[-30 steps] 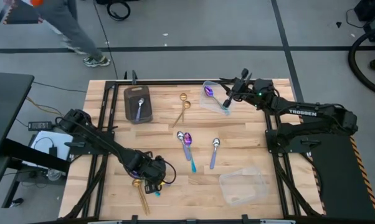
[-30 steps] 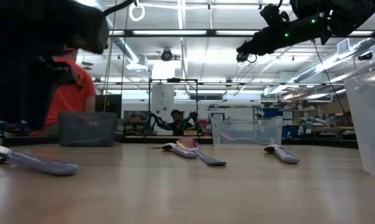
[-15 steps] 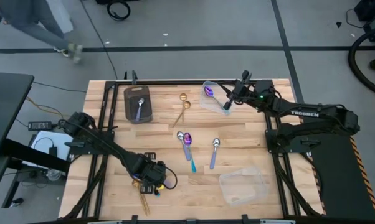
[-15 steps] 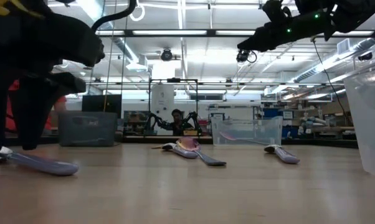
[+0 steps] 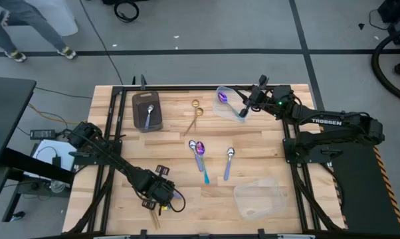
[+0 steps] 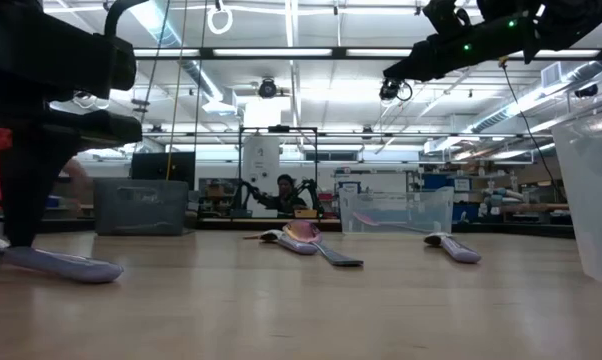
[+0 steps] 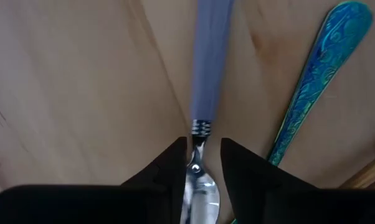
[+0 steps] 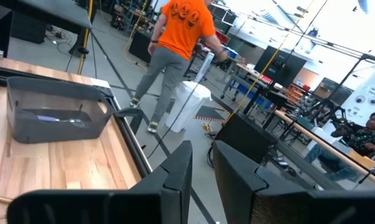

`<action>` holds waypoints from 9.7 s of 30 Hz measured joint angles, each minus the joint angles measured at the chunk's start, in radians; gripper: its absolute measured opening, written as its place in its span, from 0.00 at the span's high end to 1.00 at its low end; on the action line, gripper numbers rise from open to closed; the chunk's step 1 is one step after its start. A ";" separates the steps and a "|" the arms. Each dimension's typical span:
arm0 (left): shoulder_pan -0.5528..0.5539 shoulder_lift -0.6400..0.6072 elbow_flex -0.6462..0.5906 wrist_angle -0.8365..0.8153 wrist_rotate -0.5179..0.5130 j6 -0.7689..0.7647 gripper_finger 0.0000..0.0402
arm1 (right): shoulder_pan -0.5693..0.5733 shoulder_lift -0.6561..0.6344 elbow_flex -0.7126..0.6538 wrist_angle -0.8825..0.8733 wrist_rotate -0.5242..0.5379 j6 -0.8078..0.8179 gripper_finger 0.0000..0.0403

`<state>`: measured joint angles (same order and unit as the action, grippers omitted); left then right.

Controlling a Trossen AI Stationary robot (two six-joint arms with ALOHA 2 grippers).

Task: Sort silverware by color (type)
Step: Put the purple spoon into the black bin

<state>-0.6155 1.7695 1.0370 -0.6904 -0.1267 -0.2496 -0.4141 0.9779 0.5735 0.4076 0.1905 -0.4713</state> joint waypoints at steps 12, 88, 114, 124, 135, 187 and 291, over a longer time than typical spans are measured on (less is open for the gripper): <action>0.001 -0.001 0.000 -0.004 -0.002 0.065 0.92 | 0.000 0.000 0.000 -0.001 0.000 0.000 0.81; 0.020 -0.062 -0.001 -0.031 0.003 0.141 0.80 | 0.002 0.001 -0.001 -0.002 -0.003 -0.003 0.81; 0.022 -0.055 -0.049 0.052 0.042 0.109 0.80 | 0.008 0.001 -0.001 0.002 -0.007 -0.007 0.81; 0.024 -0.050 -0.049 0.026 0.041 0.116 0.80 | 0.008 0.001 -0.001 0.002 -0.008 -0.007 0.81; 0.030 -0.006 -0.046 0.028 0.045 0.158 0.81 | 0.008 0.001 -0.001 0.002 -0.009 -0.007 0.81; 0.081 -0.042 0.154 -0.338 0.050 -0.329 0.62 | 0.008 0.001 -0.001 0.003 -0.011 -0.007 0.81; 0.490 -0.311 0.003 -0.327 -0.192 -0.949 0.90 | 0.042 -0.035 -0.001 -0.019 0.098 -0.058 0.81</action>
<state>-0.1257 1.4586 1.0401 -1.0175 -0.3189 -1.1984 -0.3718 0.9428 0.5728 0.3885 0.2886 -0.5293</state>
